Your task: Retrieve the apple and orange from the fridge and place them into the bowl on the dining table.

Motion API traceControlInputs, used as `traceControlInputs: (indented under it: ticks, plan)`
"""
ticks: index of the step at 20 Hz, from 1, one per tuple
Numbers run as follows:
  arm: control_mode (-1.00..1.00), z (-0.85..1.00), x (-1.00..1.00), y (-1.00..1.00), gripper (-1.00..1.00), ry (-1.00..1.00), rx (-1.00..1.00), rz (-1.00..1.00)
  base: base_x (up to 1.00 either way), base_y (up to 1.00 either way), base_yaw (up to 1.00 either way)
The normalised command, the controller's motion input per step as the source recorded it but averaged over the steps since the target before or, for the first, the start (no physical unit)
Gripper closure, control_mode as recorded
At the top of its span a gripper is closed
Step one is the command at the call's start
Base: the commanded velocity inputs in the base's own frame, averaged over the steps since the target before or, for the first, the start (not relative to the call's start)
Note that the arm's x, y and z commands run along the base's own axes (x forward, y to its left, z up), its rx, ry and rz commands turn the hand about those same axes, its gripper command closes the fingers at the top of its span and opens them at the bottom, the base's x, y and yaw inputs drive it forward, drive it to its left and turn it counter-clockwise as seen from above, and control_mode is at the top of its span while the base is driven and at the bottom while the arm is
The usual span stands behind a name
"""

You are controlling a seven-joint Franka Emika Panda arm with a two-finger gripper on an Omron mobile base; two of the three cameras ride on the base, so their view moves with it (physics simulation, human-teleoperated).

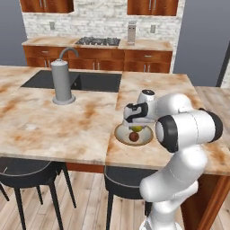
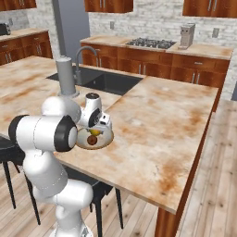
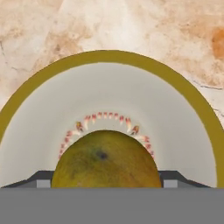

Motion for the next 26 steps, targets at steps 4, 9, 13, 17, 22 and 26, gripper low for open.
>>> traceControlInputs:
  ticks: [4, 9, 13, 17, 22, 26]
  plan:
    - [-1.00, 0.00, -0.65, 0.00, -1.00, -0.03, -0.01, 0.00, 0.00, 0.00, 0.00]
    - [-1.00, 0.21, -0.24, 0.00, -1.00, -0.09, 0.00, 0.00, 0.00, 0.00, 0.00]
    - [-1.00, 0.51, 0.32, -0.01, -1.00, -0.08, 0.00, 0.00, 0.00, 0.00, 0.00]
    - [-1.00, 0.92, -0.21, -0.14, -1.00, -0.09, 0.00, 0.00, 0.00, 0.00, 0.00]
    - [-1.00, 0.90, -0.91, -0.70, -1.00, -0.09, 0.00, 0.00, 0.00, 0.00, 0.00]
    - [-1.00, 0.94, -1.00, -0.64, -1.00, -0.20, 0.00, 0.00, 0.00, 0.00, 0.00]
